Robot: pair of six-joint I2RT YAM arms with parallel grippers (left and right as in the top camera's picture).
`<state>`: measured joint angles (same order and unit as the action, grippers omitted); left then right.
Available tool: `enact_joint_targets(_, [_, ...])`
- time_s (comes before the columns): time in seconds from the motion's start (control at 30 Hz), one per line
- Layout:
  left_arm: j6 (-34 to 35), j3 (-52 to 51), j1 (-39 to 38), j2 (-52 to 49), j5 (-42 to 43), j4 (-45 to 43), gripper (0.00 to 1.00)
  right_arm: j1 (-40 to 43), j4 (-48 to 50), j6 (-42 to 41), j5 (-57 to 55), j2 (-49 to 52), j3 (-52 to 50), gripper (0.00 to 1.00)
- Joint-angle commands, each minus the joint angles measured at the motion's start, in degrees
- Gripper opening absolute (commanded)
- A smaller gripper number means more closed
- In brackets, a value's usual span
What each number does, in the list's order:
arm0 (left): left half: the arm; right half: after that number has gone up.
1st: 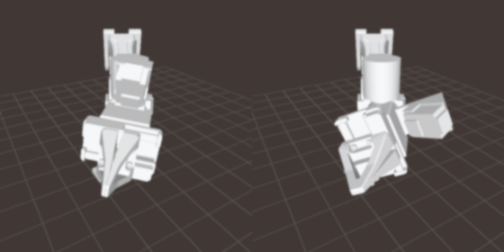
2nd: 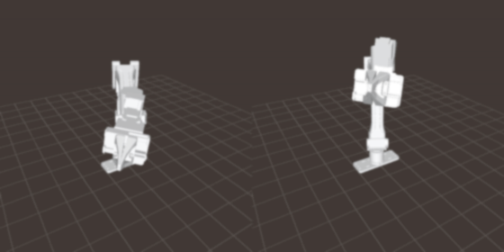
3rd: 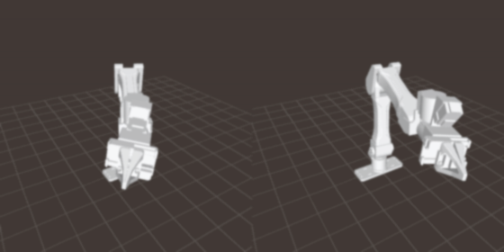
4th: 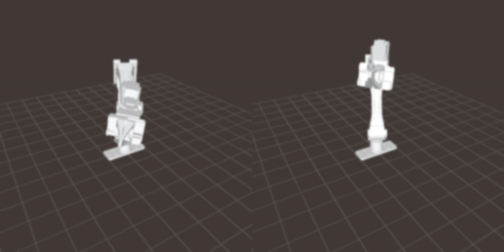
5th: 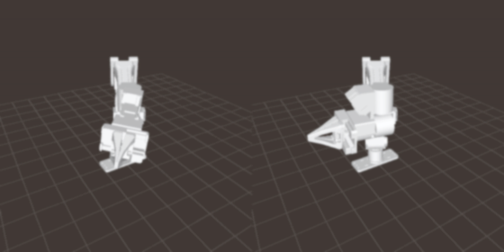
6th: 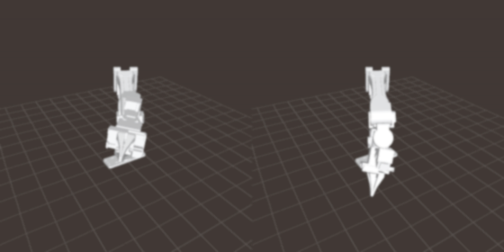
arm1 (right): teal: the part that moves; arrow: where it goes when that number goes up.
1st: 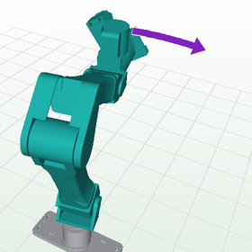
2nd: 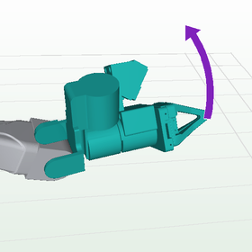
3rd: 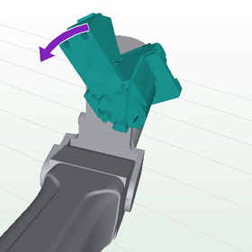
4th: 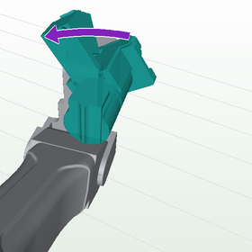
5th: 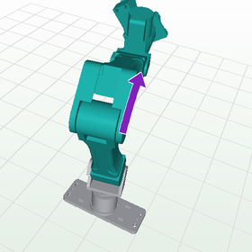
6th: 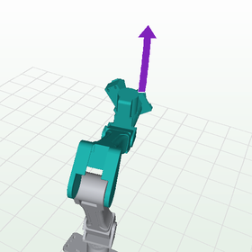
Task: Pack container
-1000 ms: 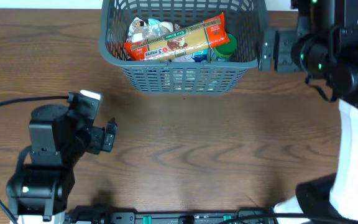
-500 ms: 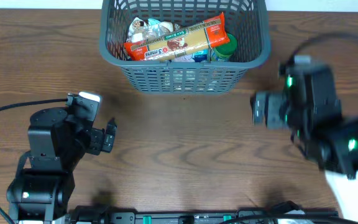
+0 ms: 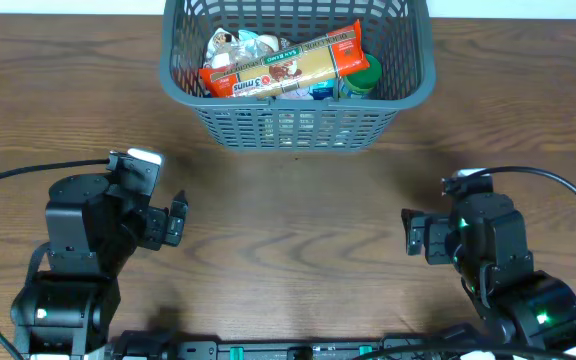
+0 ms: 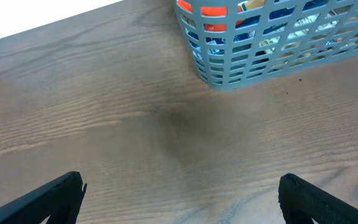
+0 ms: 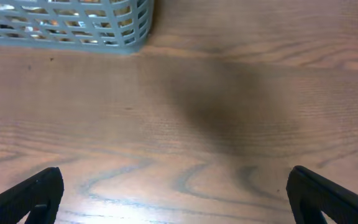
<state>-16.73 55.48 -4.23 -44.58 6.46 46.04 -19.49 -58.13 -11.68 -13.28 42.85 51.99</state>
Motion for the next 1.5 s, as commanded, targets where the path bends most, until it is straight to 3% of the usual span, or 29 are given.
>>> enact_joint_targets(0.0, [-0.52, -0.09, 0.20, 0.11, 0.33, -0.04, 0.98, -0.48, -0.37, 1.03, 0.22, -0.09, -0.52, 0.99])
enact_joint_targets(0.4, [-0.52, -0.09, 0.20, 0.11, 0.33, -0.04, 0.98, -0.42, -1.64, 3.02, -2.69, -0.17, -0.66, 0.99])
enact_joint_targets(0.53, [-0.52, -0.09, 0.20, 0.11, 0.33, -0.04, 0.98, 1.90, 0.46, 3.82, -0.81, -6.38, -4.44, 0.99])
enact_joint_targets(0.8, [-0.55, -0.09, 0.20, 0.11, 0.33, -0.04, 0.98, 9.33, 21.68, 9.20, 6.29, -28.39, -20.13, 0.99])
enact_joint_targets(1.0, [-0.52, -0.09, 0.20, 0.09, 0.33, -0.04, 0.98, 13.14, 45.18, 9.27, 8.20, -30.86, -32.92, 0.99])
enact_joint_targets(1.13, [-0.55, -0.09, 0.20, 0.11, 0.33, -0.04, 0.98, 13.03, 54.64, 9.27, 8.17, -32.11, -41.16, 0.99])
enact_joint_targets(1.47, [-0.52, -0.09, 0.20, 0.11, 0.33, -0.04, 0.98, 13.57, 58.34, 12.00, 8.81, -42.58, -51.69, 0.99])
